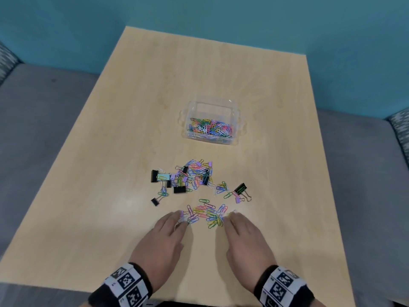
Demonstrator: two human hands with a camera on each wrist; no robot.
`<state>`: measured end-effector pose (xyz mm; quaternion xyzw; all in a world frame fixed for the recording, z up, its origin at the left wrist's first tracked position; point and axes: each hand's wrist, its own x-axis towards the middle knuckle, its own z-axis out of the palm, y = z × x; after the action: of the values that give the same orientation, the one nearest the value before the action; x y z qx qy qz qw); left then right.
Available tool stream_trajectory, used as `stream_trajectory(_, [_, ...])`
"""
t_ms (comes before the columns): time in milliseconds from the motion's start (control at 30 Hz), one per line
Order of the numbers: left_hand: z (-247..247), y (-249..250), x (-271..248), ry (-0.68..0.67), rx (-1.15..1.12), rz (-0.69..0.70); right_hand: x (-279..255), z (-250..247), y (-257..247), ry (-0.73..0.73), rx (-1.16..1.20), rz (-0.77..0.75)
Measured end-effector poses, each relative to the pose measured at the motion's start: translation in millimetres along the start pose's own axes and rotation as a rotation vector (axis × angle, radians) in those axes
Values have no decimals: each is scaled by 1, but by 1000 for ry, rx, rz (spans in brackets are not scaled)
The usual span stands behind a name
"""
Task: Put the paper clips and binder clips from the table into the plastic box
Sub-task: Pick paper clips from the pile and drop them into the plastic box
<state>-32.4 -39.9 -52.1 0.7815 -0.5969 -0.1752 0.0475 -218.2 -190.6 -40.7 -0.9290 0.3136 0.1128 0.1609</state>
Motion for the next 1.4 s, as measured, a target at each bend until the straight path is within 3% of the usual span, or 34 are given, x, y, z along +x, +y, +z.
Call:
stream_trajectory(133, [0,-1,3,75,7,31,3,-6,-3,38,11,-55])
stream_trajectory(300, [9,-18,10,-28,26,66,9,-8,2,27,7,-64])
stream_trajectory(433, [5,-28,19,26,-26,-29,9,-6,-1,12,10,-56])
stream_trajectory(600, [-1,-36,12,176,-276,-164,8,-2,-7,-39,-6,-59])
stream_trajectory(700, [-5,-33,3,207,-276,-163,8,-3,-7,-53,10,-112])
stream_trajectory(900, [10,-10,2,93,-129,26,27,-18,-3,-46,18,-26])
stream_trajectory(1100, [5,8,24,79,-124,2,48,-20,-3,-44,-88,70])
stream_trajectory(1267, [0,12,39,48,-98,-4,38,-17,-18,-116,-100,-51])
stream_trajectory(1400, [1,11,41,41,-100,6,52,-24,-12,-46,-88,32])
